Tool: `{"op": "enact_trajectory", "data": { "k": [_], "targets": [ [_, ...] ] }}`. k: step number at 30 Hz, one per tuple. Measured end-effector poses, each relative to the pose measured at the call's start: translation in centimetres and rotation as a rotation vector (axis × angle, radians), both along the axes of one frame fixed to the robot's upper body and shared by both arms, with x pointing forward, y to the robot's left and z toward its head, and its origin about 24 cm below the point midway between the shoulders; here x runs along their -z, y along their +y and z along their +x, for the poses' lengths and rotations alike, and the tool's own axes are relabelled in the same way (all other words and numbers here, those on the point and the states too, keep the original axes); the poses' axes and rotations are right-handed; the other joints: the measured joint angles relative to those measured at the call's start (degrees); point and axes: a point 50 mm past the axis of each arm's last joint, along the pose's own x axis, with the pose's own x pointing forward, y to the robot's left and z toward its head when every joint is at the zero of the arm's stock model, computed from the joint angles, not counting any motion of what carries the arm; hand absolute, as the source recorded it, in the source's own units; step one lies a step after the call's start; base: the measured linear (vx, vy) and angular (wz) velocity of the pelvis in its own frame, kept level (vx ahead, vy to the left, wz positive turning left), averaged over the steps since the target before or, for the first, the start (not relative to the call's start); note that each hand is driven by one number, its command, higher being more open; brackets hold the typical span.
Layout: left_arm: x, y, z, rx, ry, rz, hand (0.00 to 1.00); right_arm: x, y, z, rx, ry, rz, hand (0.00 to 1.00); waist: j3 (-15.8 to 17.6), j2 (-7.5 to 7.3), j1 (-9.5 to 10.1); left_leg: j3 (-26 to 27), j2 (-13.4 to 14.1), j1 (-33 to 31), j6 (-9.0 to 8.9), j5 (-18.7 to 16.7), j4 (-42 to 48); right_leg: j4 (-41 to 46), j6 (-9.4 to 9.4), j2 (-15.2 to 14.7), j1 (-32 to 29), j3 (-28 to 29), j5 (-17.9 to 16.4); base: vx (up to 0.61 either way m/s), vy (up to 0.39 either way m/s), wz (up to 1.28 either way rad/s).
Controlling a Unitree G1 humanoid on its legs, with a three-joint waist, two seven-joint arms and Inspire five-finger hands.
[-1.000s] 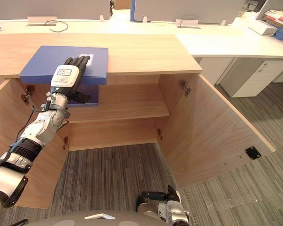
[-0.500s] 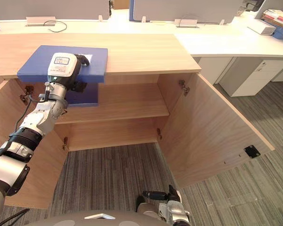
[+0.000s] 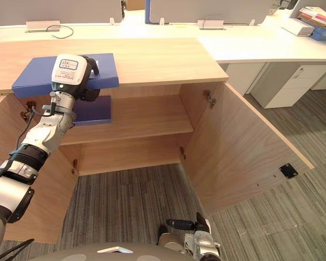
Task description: Walk over to the cabinet, pick up the folder, carry it to the office cabinet, place the folder inside the office cabinet, then close the office cabinet door
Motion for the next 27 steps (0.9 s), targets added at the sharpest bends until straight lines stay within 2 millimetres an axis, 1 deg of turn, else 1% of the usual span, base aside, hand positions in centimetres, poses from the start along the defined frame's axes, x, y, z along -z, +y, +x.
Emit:
{"op": "enact_trajectory", "data": {
  "k": [4, 7, 8, 9, 10, 11, 12, 13, 15, 16, 22, 25, 27],
  "targets": [
    [-0.2, -0.3, -0.3, 0.010, -0.014, -0.006, 0.00, -0.1, -0.4, 0.0, 0.001, 0.001, -0.011, 1.00, 0.39, -0.07, 0.01, -0.01, -0.03, 0.19, -0.10, -0.06, -0.01, 0.02, 0.01, -0.06, 0.21, -0.04, -0.02, 0.00, 0.000, 0.00],
    [0.1, -1.6, -2.1, 0.082, -0.055, -0.037, 0.00, 0.0, -0.9, -0.6, 0.006, 0.021, -0.028, 1.00, 0.88, -0.15, 0.11, -0.18, 0.00, 0.19, -0.10, -0.07, -0.05, 0.02, 0.03, -0.07, 0.29, -0.17, -0.14, 0.03, 0.015, 0.04],
    [0.5, -2.3, -3.0, 0.121, -0.062, -0.052, 0.00, 0.2, -1.0, -1.1, 0.011, 0.042, -0.033, 1.00, 0.98, -0.17, 0.19, -0.29, 0.02, 0.19, -0.12, -0.08, -0.06, 0.03, 0.04, -0.07, 0.32, -0.23, -0.23, 0.03, 0.014, 0.04],
    [0.9, -3.0, -3.8, 0.155, -0.071, -0.074, 0.00, 0.3, -1.1, -1.6, 0.017, 0.062, -0.034, 1.00, 1.01, -0.16, 0.46, -0.38, 0.01, 0.17, -0.12, -0.08, -0.01, 0.10, 0.05, -0.09, 0.28, -0.13, -0.29, 0.00, 0.000, 0.00],
    [1.0, -3.4, -4.2, 0.171, -0.077, -0.091, 0.00, 0.3, -1.1, -1.7, 0.022, 0.065, -0.034, 1.00, 1.01, -0.15, 0.75, -0.38, -0.01, 0.17, -0.12, -0.08, 0.02, 0.19, 0.07, -0.09, 0.21, -0.03, -0.32, 0.00, 0.000, 0.00],
    [1.0, -4.2, -4.9, 0.197, -0.095, -0.136, 0.00, 0.4, -1.2, -1.9, 0.034, 0.067, -0.032, 1.00, 1.02, -0.17, 1.22, -0.44, -0.07, 0.19, -0.11, -0.09, 0.05, 0.39, 0.14, -0.15, 0.17, 0.04, -0.43, 0.00, 0.000, -0.03],
    [1.0, -4.2, -5.0, 0.200, -0.098, -0.141, 0.00, 0.4, -1.2, -1.9, 0.035, 0.068, -0.032, 1.00, 1.02, -0.17, 1.22, -0.45, -0.07, 0.19, -0.11, -0.09, 0.06, 0.43, 0.14, -0.16, 0.17, 0.04, -0.44, 0.00, 0.000, 0.00],
    [0.4, -5.1, -6.0, 0.232, -0.143, -0.214, 0.00, 0.4, -1.2, -1.9, 0.036, 0.071, -0.031, 1.00, 1.07, -0.27, 1.35, -0.68, -0.19, 0.30, -0.08, -0.11, 0.13, 0.95, 0.26, -0.33, 0.13, 0.05, -0.74, 0.00, 0.000, 0.05],
    [0.0, -5.4, -6.8, 0.253, -0.177, -0.274, 0.00, 0.4, -1.2, -1.9, 0.036, 0.073, -0.032, 1.00, 1.07, -0.28, 1.47, -0.87, -0.23, 0.33, -0.06, -0.12, 0.24, 1.25, 0.27, -0.43, 0.13, 0.04, -0.86, 0.00, 0.006, 0.05],
    [-0.2, -5.6, -7.5, 0.261, -0.210, -0.335, 0.00, 0.4, -1.2, -2.0, 0.039, 0.079, -0.032, 1.00, 1.12, -0.37, 1.62, -0.98, -0.23, 0.34, 0.03, -0.28, 0.68, 1.81, 0.29, -0.51, 0.10, 0.06, -1.13, -0.01, 0.004, 0.03],
    [-0.4, -5.8, -8.3, 0.270, -0.236, -0.400, 0.00, 0.5, -1.2, -2.2, 0.016, 0.092, -0.051, 1.00, 1.10, -0.41, 2.90, -1.00, -0.08, 0.41, 0.08, -0.50, 1.50, 2.81, 0.07, -0.51, 0.06, 0.17, -1.35, 0.00, 0.000, 0.00],
    [-1.0, -6.1, -9.1, 0.301, -0.261, -0.429, 0.00, 0.5, -1.2, -2.2, 0.011, 0.093, -0.060, 1.00, 1.09, -0.43, 3.25, -1.10, -0.02, 0.29, 0.08, -0.51, 1.89, 2.90, 0.06, -0.52, 0.15, 0.13, -1.34, 0.00, 0.000, 0.00],
    [-1.7, -6.4, -9.5, 0.336, -0.289, -0.447, 0.00, 0.5, -1.2, -2.3, 0.011, 0.096, -0.061, 1.00, 1.03, -0.50, 3.64, -1.13, 0.00, 0.28, 0.08, -0.50, 2.01, 2.93, 0.05, -0.52, 0.19, 0.12, -1.33, 0.00, 0.000, 0.00]
  ]
}}
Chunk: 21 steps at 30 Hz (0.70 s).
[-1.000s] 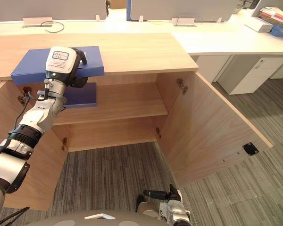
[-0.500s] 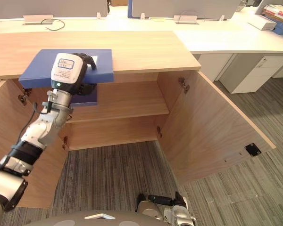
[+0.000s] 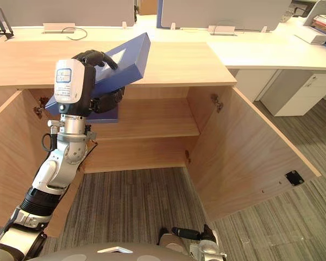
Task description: Walk over to the cabinet, pick up the folder, carry it to the office cabinet, place the folder inside the office cabinet, then close the office cabinet door
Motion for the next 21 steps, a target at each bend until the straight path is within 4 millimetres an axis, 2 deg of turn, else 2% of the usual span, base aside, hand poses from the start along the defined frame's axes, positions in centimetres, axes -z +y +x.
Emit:
{"op": "enact_trajectory", "data": {
  "k": [5, 12, 21],
  "targets": [
    [-1.7, -0.7, -1.2, 0.100, -0.056, -0.116, 0.00, 0.0, -0.1, 0.0, 0.002, 0.004, -0.004, 1.00, -0.13, -0.15, 0.80, -0.06, -0.04, -0.02, 0.02, 0.02, 0.05, -0.01, 0.01, -0.06, 0.04, -0.04, 0.02, 0.00, 0.000, 0.00],
    [-3.5, -0.9, -2.6, 0.222, -0.130, -0.289, 0.00, 0.1, 0.0, -0.1, 0.004, 0.019, -0.002, 1.00, -0.71, -0.37, 0.88, -0.20, -0.19, -0.01, 0.06, 0.04, 0.10, 0.06, 0.01, -0.26, 0.11, -0.11, 0.02, 0.00, 0.000, 0.00],
    [-5.7, 1.0, -3.7, 0.282, -0.240, -0.524, 0.00, 0.1, 0.2, -0.2, -0.019, 0.025, -0.002, 1.00, -2.11, -0.54, 1.01, -0.55, -0.28, 0.02, 0.18, 0.12, 0.57, 0.65, -0.02, -0.53, 0.23, -0.34, -0.01, 0.00, 0.000, 0.00]
  ]
}}
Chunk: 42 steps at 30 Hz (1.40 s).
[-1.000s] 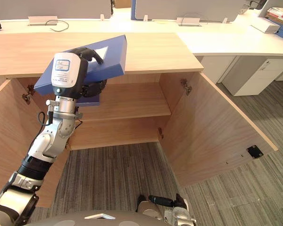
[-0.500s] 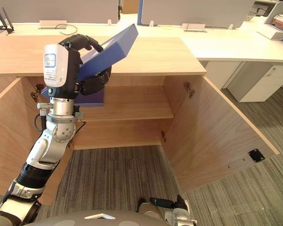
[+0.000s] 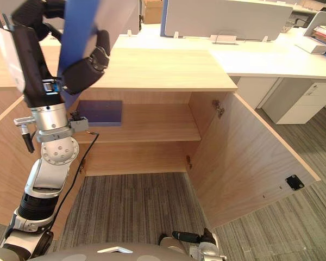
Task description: Walk over to the cabinet, pick up the folder, carry it to the office cabinet, place the folder inside the office cabinet, then close the office cabinet door
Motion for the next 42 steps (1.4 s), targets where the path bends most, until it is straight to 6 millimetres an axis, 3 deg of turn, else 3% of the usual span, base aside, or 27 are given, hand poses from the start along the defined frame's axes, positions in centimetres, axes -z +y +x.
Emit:
{"op": "enact_trajectory", "data": {
  "k": [6, 13, 17, 19, 23, 27, 31, 34, 42],
  "targets": [
    [-1.2, 0.6, -0.9, 0.117, -0.075, -0.130, 0.00, 0.0, 0.1, -0.1, -0.013, 0.006, 0.001, 1.00, -0.43, -0.11, 0.06, -0.39, -0.04, -0.10, 0.10, 0.06, 0.28, 0.16, 0.00, -0.18, 0.21, -0.24, 0.00, -0.01, -0.002, 0.03],
    [-1.6, 1.8, -1.2, 0.376, -0.096, -0.338, 0.00, 0.0, 0.5, 0.4, -0.101, 0.001, -0.002, 1.00, -0.82, -0.17, 0.07, -0.94, -0.03, -0.28, 0.45, 0.30, 0.27, 0.17, -0.02, -0.29, 0.30, -0.76, 0.01, 0.00, -0.002, 0.03],
    [-1.9, 3.0, -1.3, 0.495, -0.116, -0.412, 0.00, -0.9, 1.4, 2.8, -0.220, -0.084, -0.001, 1.00, -0.85, -0.21, 0.03, -0.86, -0.03, -0.77, 0.50, 0.34, 0.34, 0.17, -0.06, -0.27, -0.17, -0.68, 0.07, 0.00, 0.000, 0.00],
    [-2.0, 3.3, -1.3, 0.554, -0.123, -0.441, 0.00, -1.8, 2.5, 4.8, -0.246, -0.178, 0.027, 1.00, -0.84, -0.19, 0.05, -0.79, -0.03, -1.14, 0.56, 0.40, 0.41, 0.08, -0.15, -0.23, -0.57, -0.65, 0.23, 0.00, 0.000, 0.00],
    [-1.8, 3.4, -1.0, 0.661, -0.104, -0.464, 0.00, -5.8, 4.9, 9.8, -0.275, -0.482, 0.115, 1.00, -0.83, -0.17, -0.01, -0.59, -0.08, -1.26, 0.54, 0.38, 0.44, -0.02, -0.13, -0.19, -0.79, -0.43, 0.27, 0.00, 0.001, -0.01],
    [-1.2, 4.0, -0.2, 0.691, -0.069, -0.487, 0.00, -9.0, 5.1, 12.3, -0.211, -0.688, 0.242, 1.00, -0.81, -0.15, -0.17, -0.54, -0.16, -1.27, 0.53, 0.37, 0.45, -0.06, -0.07, -0.18, -0.80, -0.37, 0.33, 0.00, 0.000, 0.00],
    [0.4, 5.7, 1.3, 0.661, 0.003, -0.571, 0.00, -12.6, 4.1, 13.9, -0.102, -0.912, 0.418, 1.00, -0.56, 0.20, -0.28, -0.54, -0.18, -1.27, 0.55, 0.37, 0.46, -0.09, -0.04, -0.07, -0.80, -0.37, 0.35, 0.00, 0.000, 0.00],
    [1.5, 6.7, 2.0, 0.655, 0.038, -0.624, 0.00, -14.2, 3.0, 14.5, 0.001, -1.030, 0.493, 1.00, -0.17, 0.68, -0.27, -0.54, -0.20, -1.35, 0.56, 0.36, 0.47, -0.09, -0.03, 0.00, -0.92, -0.36, 0.36, 0.00, 0.000, 0.00],
    [3.0, 8.0, 3.4, 0.685, 0.153, -0.616, 0.00, -18.4, -0.8, 16.2, 0.131, -1.261, 0.507, 1.00, 0.11, 1.12, -0.42, -0.04, -0.28, -1.77, 0.56, 0.36, 0.54, -0.06, 0.02, 0.12, -1.57, 0.21, 0.52, 0.00, 0.004, -0.03]
  ]
}}
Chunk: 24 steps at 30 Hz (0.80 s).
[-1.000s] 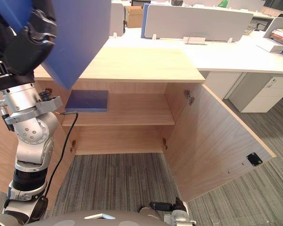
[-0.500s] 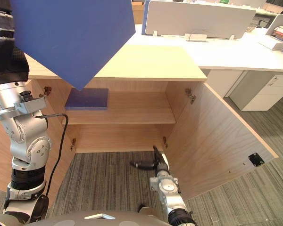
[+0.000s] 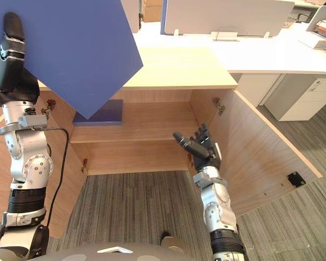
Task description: Walk over to the cabinet, pick up the folder, carry it to the office cabinet, place the folder inside the office cabinet, then close the office cabinet door
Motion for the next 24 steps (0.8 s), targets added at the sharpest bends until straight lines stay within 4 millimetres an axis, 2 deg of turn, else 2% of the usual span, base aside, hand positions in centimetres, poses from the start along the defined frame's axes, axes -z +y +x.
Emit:
{"op": "enact_trajectory", "data": {
  "k": [4, 7, 9, 10, 13, 18, 24],
  "targets": [
    [0.6, 0.5, 0.6, 0.020, 0.045, 0.074, 0.00, -3.1, -1.4, 1.4, 0.053, -0.150, 0.042, 1.00, 0.21, 0.27, 0.18, 0.43, -0.01, 0.20, 0.00, 0.00, 0.00, 0.19, -0.05, 0.12, -0.07, 0.38, 0.07, -0.01, 0.002, -0.06],
    [1.2, 0.6, 1.1, 0.056, 0.079, 0.115, 0.00, -6.8, -1.6, 2.8, 0.037, -0.299, -0.004, 1.00, 0.62, 0.58, 0.29, 0.92, -0.01, 0.40, 0.00, 0.00, -0.01, 0.30, -0.12, 0.26, -0.13, 0.89, 0.23, -0.02, 0.000, -0.09],
    [1.6, 0.1, 1.3, 0.094, 0.089, 0.126, 0.00, -8.3, -1.4, 3.4, 0.028, -0.359, -0.010, 1.00, 0.66, 0.63, 0.39, 1.17, 0.00, 0.46, 0.00, -0.01, -0.02, 0.37, -0.15, 0.35, -0.19, 1.12, 0.26, -0.01, 0.001, -0.07],
    [2.0, -0.6, 1.7, 0.140, 0.103, 0.138, 0.00, -9.6, -1.0, 4.1, 0.016, -0.409, -0.010, 1.00, 0.67, 0.64, 0.43, 1.30, 0.04, 0.47, -0.03, -0.02, -0.02, 0.44, -0.17, 0.14, -0.27, 1.35, 0.28, -0.01, 0.009, -0.05],
    [2.7, -2.4, 2.5, 0.239, 0.137, 0.195, 0.00, -11.9, 0.0, 5.3, -0.026, -0.493, -0.015, 1.00, 0.66, 0.62, 0.47, 1.30, 0.04, 0.08, -0.05, -0.04, 0.10, 0.72, -0.18, 0.08, -0.69, 1.38, 0.27, 0.00, 0.004, -0.01],
    [3.7, -4.5, 3.5, 0.359, 0.187, 0.266, 0.00, -13.9, 1.1, 6.1, -0.093, -0.573, -0.026, 1.00, 0.72, 0.53, 0.48, 1.03, 0.12, -0.28, -0.21, -0.14, 0.63, 1.04, -0.33, 0.04, -0.83, 1.27, 0.17, 0.00, -0.001, 0.01],
    [3.3, -5.5, 4.1, 0.411, 0.174, 0.303, 0.00, -14.4, 1.1, 7.2, -0.132, -0.578, -0.046, 1.00, 1.09, -0.30, 0.72, 0.45, 0.06, -0.44, -0.17, -0.14, 0.85, 1.29, -0.43, -0.17, -0.73, 1.13, 0.09, 0.00, 0.003, 0.04]
  ]
}}
